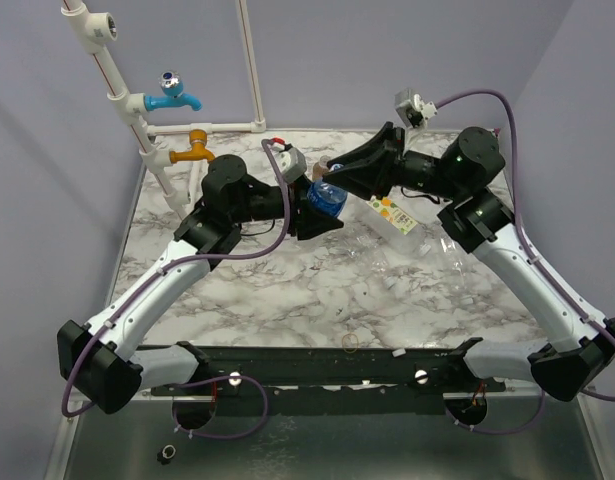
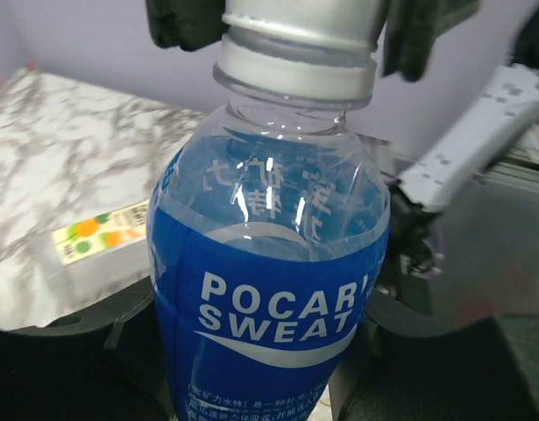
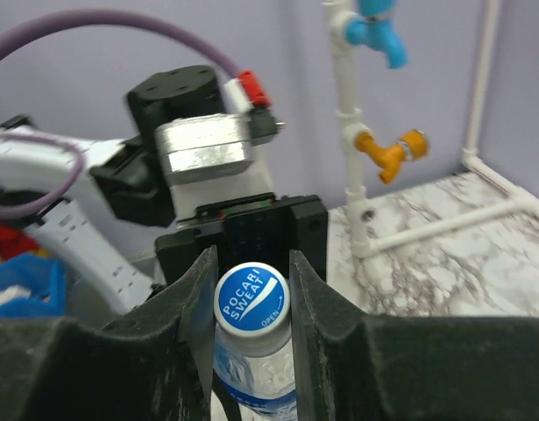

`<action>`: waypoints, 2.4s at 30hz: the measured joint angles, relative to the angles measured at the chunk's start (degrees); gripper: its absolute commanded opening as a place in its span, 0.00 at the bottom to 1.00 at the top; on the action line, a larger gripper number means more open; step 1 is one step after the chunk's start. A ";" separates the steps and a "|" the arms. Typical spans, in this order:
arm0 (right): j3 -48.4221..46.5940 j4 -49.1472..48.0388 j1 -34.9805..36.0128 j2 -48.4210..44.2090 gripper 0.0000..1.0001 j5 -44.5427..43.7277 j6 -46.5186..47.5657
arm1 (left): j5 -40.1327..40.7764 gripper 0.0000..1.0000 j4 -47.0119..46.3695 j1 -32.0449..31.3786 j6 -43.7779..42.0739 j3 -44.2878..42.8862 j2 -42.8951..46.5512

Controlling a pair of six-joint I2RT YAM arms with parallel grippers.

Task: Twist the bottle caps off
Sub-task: Unscrew the bottle cap from the plastic bottle.

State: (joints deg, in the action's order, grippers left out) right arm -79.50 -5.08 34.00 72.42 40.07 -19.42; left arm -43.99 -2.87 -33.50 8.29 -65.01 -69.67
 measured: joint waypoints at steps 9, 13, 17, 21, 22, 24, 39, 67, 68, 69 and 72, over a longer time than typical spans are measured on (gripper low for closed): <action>0.00 -7.43 -0.09 -1.01 0.35 18.71 -1.03 | -18.53 0.08 -3.50 -0.39 8.13 -0.61 0.98; -0.04 -4.55 0.22 -1.53 0.85 15.69 0.87 | -19.12 0.07 -3.41 -0.37 9.42 -0.66 0.74; -0.04 -1.40 0.98 -3.04 0.96 2.38 2.45 | -14.97 0.07 -2.14 -0.37 7.78 -0.66 0.61; -1.53 0.83 0.92 -3.30 0.90 -8.63 1.73 | -5.66 0.07 -0.33 -0.35 3.54 -0.66 0.46; -2.69 2.03 0.90 -2.75 0.87 -11.17 1.22 | -3.45 0.07 -0.09 -0.37 2.62 -0.63 0.37; -4.63 3.67 0.90 -1.44 0.83 -14.34 0.28 | 1.29 0.07 0.44 -0.35 0.79 -0.63 0.22; -6.78 10.03 1.22 5.97 0.49 -19.61 -4.09 | 17.79 0.06 1.79 -0.26 -4.35 -0.09 -0.61; -1.64 -2.73 0.17 -2.10 0.30 16.92 2.03 | -20.83 0.05 -1.73 0.09 6.69 -2.36 0.33; -1.64 -2.80 0.17 -2.10 0.55 17.57 2.19 | -21.57 0.05 -1.64 0.09 6.80 -2.36 0.31; -1.64 -2.78 0.20 -2.10 0.68 17.73 2.45 | -21.94 0.05 -1.64 0.02 6.88 -2.36 0.33; -1.64 -1.77 0.74 -2.27 0.88 15.17 3.41 | -21.09 0.06 -1.16 0.00 6.93 -2.34 0.31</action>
State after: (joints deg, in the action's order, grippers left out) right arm -81.14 -6.85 34.74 70.15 55.24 -16.01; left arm -65.08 -4.03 -33.50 15.22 -67.35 -69.36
